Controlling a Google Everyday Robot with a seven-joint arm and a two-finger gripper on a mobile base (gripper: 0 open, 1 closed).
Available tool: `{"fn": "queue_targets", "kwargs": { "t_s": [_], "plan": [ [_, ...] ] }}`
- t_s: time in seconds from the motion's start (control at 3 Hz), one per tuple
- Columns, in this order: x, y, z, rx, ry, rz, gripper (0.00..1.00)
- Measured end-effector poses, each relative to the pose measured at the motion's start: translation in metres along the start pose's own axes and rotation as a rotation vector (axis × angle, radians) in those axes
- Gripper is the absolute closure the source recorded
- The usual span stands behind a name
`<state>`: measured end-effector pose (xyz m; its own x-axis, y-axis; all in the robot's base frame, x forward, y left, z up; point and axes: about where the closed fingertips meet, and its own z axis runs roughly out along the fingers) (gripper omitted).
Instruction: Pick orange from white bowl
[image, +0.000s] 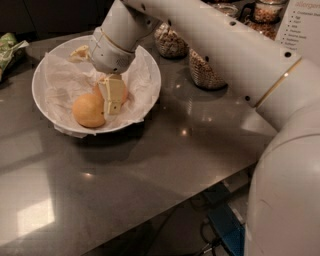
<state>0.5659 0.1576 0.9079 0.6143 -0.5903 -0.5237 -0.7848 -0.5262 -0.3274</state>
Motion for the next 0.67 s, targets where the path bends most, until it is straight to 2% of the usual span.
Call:
{"fn": "queue_targets", "kwargs": {
  "t_s": [0.33,0.67],
  "plan": [
    [-0.0018,0.0050,0.0136,-0.028,-0.028,0.024,0.00],
    [-0.0019,0.0051,0.0138,-0.029,-0.028,0.024,0.00]
  ]
}}
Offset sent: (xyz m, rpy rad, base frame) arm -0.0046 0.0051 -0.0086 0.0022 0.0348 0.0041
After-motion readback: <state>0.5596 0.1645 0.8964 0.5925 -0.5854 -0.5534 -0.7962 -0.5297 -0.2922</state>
